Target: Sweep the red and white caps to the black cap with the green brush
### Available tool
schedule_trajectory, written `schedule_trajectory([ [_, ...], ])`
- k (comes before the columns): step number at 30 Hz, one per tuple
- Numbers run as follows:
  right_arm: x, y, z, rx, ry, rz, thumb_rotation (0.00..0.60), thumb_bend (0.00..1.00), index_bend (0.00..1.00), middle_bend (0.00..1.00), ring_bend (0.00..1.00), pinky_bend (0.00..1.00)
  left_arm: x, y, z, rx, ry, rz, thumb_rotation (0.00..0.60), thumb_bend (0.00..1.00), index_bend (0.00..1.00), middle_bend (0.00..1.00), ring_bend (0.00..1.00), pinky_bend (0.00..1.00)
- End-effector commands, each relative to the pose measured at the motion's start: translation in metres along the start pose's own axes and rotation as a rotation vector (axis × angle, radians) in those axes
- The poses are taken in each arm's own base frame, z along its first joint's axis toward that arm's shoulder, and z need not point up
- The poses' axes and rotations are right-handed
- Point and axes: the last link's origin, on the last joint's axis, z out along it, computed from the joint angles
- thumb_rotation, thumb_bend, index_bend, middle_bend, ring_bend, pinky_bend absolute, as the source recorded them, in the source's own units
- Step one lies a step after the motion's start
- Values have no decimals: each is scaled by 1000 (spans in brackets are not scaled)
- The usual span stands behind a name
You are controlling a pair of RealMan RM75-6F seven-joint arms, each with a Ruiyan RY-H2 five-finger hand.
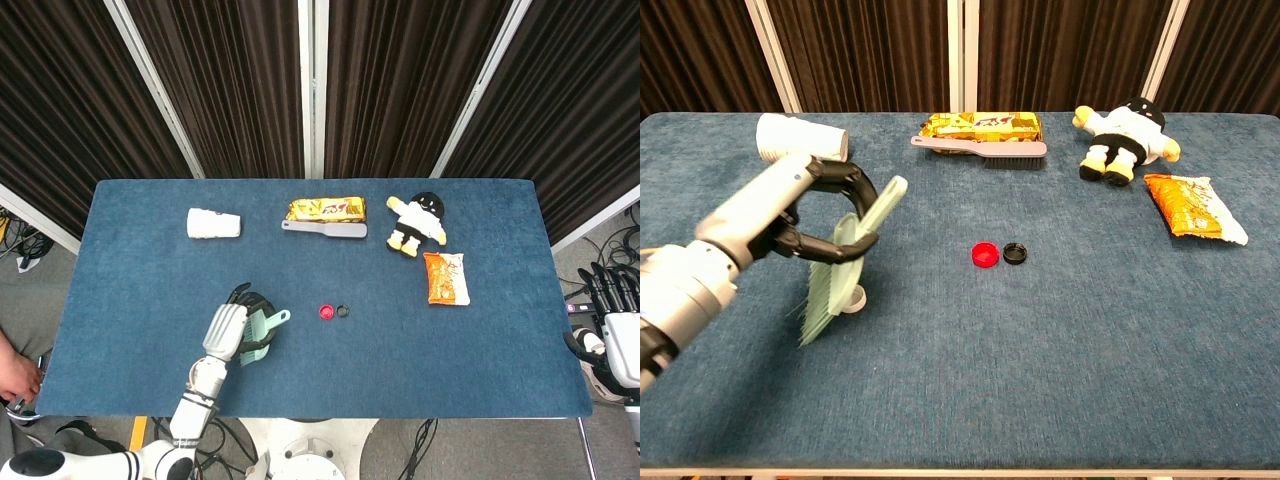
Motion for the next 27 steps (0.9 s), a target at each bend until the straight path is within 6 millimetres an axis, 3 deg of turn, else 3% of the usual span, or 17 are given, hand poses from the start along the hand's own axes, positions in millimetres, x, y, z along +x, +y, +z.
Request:
schedule_trajectory([
  [1, 0, 0, 0, 1, 1, 0, 600, 158, 0, 13, 0, 0, -9, 8, 6, -24, -1, -1, 600, 455, 525, 547, 303, 121],
  [16, 1, 5, -4, -17, 9, 5, 600, 157, 0, 12, 0, 0, -46, 57, 61, -96, -28, 13, 600, 456, 525, 547, 303, 120],
  [27, 0, 11, -7, -35, 7, 12, 600, 158, 0, 12, 0, 0, -63, 86, 88, -142, -50, 31, 600, 457, 525, 547, 303, 121],
])
